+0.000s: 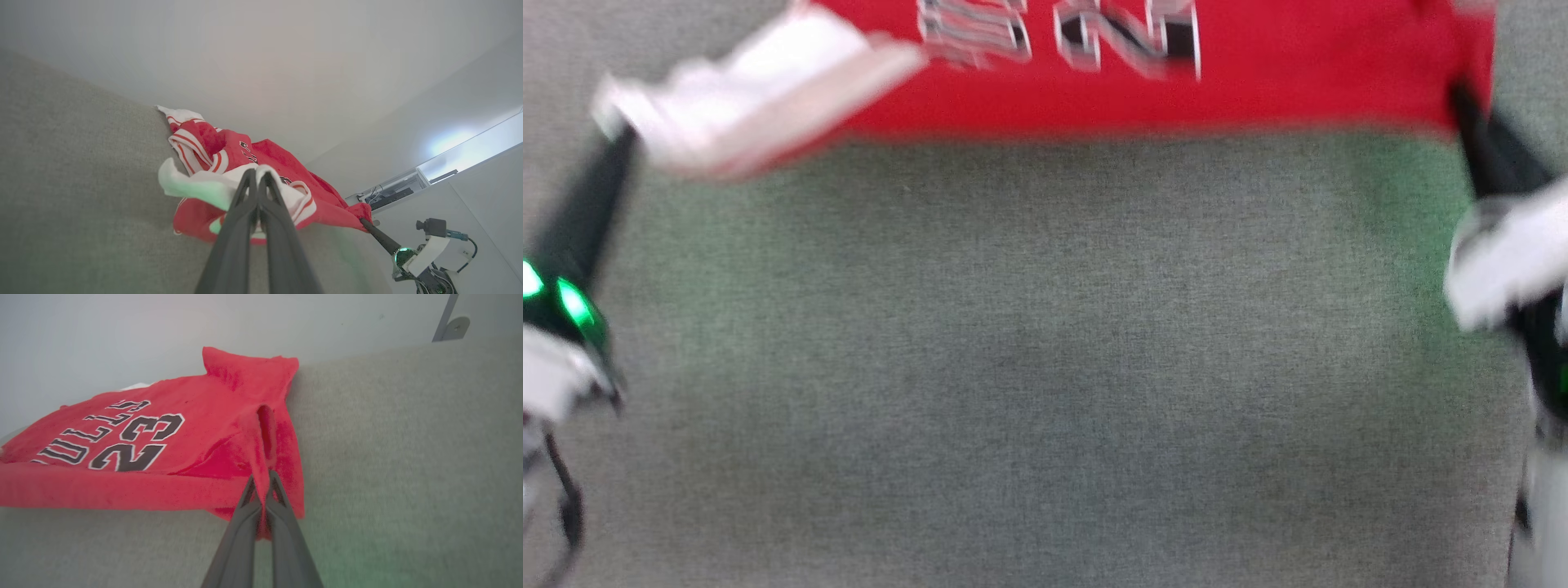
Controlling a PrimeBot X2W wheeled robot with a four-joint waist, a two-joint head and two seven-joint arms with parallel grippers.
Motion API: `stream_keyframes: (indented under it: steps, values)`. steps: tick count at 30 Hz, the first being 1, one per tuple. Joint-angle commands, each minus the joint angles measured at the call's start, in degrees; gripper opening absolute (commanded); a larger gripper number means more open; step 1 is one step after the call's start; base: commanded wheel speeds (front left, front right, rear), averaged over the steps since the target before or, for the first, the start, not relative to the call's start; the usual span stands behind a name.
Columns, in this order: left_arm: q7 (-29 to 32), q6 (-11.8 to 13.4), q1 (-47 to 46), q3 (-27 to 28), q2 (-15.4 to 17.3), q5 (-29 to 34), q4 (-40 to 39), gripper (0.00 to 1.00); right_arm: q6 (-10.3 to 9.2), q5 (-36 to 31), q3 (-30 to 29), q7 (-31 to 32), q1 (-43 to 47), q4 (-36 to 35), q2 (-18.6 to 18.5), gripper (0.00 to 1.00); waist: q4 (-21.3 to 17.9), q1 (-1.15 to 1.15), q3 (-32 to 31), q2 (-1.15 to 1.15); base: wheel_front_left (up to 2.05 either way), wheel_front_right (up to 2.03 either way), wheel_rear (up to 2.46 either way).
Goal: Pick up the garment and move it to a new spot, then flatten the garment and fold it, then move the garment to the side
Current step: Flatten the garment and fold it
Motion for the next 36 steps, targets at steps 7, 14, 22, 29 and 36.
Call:
stream_keyframes:
  steps: [7, 14, 22, 29, 36]
  values:
    - [-4.66, 0.11, 18.6, 0.03, 2.06, 4.84, -8.11, 0.0, -0.1, 7.42, 0.51, 2.99, 21.81, -15.45, -0.17, 0.0, -0.31, 0.0, -4.38, 0.0, 0.0, 0.0, 0.0]
    - [-9.36, 0.11, 30.36, -2.17, 6.23, 8.03, -15.72, 0.0, -0.1, 11.72, -2.38, 4.6, 35.01, -22.85, -0.15, 0.0, 0.36, 0.0, -7.38, 0.0, 0.0, 0.0, 0.0]
    - [-11.3, 0.1, 39.75, -3.27, 10.69, 10.47, -24.52, 0.0, -0.1, 16.13, -5.65, 4.95, 45.04, -28.06, -0.12, 0.0, 1.12, 0.0, -8.43, 0.0, 0.0, 0.0, 0.0]
    - [-11.33, 0.11, 37.51, -1.78, 11.44, 10.72, -26.24, 0.0, -0.1, 16.13, -6.2, 4.93, 43.17, -28.11, -0.15, 0.0, 0.03, 0.0, -8.51, 0.0, 0.0, 0.0, 0.0]
    - [-10.03, 0.11, 26.35, -3.6, 14.62, 7.34, -24.65, 0.0, -0.1, 14.14, -6.17, 6.81, 32.88, -23.15, -0.13, 0.0, -1.56, 0.0, -7.05, 0.0, 0.0, 0.0, 0.0]
